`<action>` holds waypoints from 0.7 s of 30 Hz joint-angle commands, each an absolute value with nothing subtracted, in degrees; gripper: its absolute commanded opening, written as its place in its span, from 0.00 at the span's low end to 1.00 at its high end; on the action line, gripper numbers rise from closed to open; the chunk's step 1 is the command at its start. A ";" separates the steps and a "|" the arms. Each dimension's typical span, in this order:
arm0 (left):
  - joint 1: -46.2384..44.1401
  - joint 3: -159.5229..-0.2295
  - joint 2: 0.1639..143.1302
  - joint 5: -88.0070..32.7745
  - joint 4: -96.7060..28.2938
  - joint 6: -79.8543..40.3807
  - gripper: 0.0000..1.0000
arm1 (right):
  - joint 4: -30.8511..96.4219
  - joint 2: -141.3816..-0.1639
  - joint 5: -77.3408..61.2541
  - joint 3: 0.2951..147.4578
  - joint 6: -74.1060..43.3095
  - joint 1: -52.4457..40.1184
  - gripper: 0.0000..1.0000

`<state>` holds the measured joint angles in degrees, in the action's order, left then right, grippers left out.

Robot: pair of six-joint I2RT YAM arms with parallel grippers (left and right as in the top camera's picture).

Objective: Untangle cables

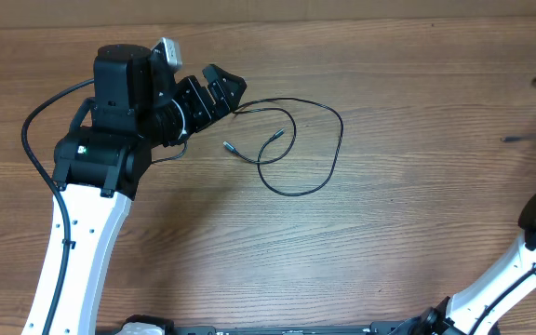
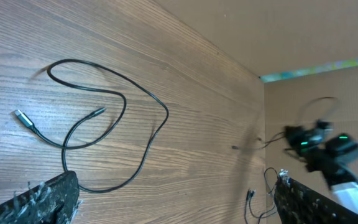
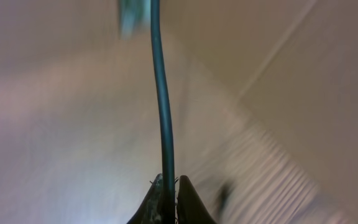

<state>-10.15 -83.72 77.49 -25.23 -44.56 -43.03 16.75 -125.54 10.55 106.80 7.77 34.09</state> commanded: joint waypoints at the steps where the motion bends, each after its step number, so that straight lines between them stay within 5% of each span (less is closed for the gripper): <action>1: -10.52 -84.64 77.58 -24.86 -44.38 -41.76 1.00 | 14.28 -123.98 14.17 111.77 9.17 35.79 0.04; 10: -10.52 -84.62 77.58 -24.88 -44.38 -41.76 0.99 | 21.26 -129.16 10.04 111.77 10.07 36.51 0.04; 11: -10.52 -84.64 77.58 -24.88 -44.38 -41.74 1.00 | 22.81 -130.23 10.13 111.77 9.43 36.51 0.11; 12: -10.52 -84.64 77.58 -24.86 -44.38 -41.74 1.00 | 24.43 -131.17 10.52 111.77 8.58 36.51 0.29; 13: -10.52 -84.64 77.58 -24.86 -44.38 -41.76 1.00 | 26.26 -131.87 10.55 111.77 7.55 36.51 0.49; 14: -10.52 -84.64 77.58 -24.86 -44.38 -41.76 1.00 | 28.05 -132.22 10.44 111.77 6.04 36.51 0.86; 15: -10.52 -84.64 77.58 -24.86 -44.38 -41.74 1.00 | 29.45 -132.35 10.41 111.77 4.43 36.51 1.00; 21: -10.52 -84.64 77.58 -24.86 -44.38 -41.76 1.00 | 39.46 -132.14 10.15 114.83 2.66 36.49 1.00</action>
<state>-10.15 -83.72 77.49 -25.21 -44.58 -43.03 37.12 -133.58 10.44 111.33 4.71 36.67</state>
